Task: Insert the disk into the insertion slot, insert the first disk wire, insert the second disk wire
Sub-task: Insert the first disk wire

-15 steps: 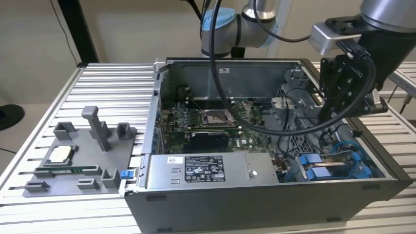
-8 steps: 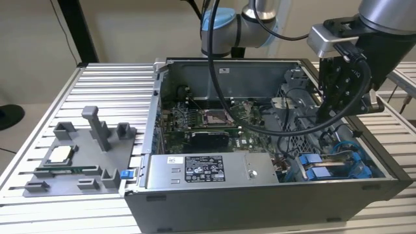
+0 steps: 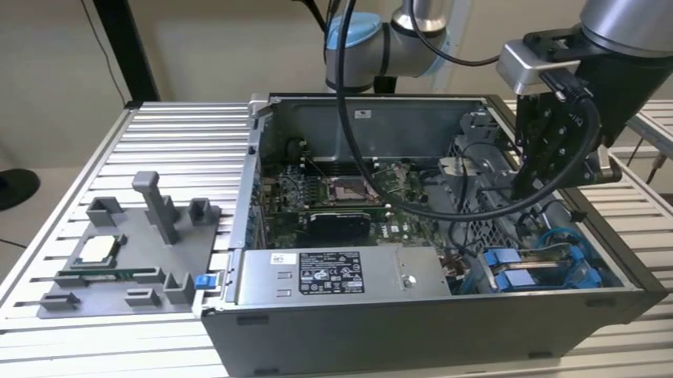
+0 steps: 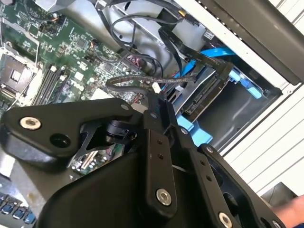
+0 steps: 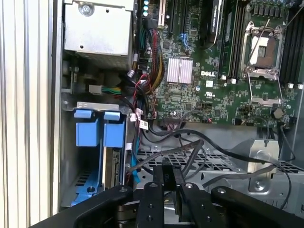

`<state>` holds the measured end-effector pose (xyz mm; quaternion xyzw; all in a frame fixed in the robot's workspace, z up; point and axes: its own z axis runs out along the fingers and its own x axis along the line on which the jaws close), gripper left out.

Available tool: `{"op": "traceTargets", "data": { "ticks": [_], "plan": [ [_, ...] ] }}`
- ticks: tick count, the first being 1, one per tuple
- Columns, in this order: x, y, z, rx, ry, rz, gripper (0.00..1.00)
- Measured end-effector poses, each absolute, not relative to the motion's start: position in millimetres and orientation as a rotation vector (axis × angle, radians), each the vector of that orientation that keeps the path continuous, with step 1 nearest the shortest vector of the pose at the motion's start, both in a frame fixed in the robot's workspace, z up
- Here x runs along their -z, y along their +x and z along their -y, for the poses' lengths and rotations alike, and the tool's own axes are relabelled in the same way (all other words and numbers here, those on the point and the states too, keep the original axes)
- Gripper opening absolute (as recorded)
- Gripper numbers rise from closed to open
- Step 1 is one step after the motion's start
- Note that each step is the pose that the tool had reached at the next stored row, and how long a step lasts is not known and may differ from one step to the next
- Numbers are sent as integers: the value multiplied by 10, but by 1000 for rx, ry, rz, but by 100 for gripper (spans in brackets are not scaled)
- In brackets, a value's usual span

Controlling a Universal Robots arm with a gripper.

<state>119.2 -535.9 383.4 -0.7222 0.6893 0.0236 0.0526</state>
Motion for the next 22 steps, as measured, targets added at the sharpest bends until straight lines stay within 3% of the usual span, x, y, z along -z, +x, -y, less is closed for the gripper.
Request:
{"op": "traceTargets", "data": {
  "ticks": [22],
  "plan": [
    [-3748,1469,5636,-89,-2216,-2119,0]
  ]
}}
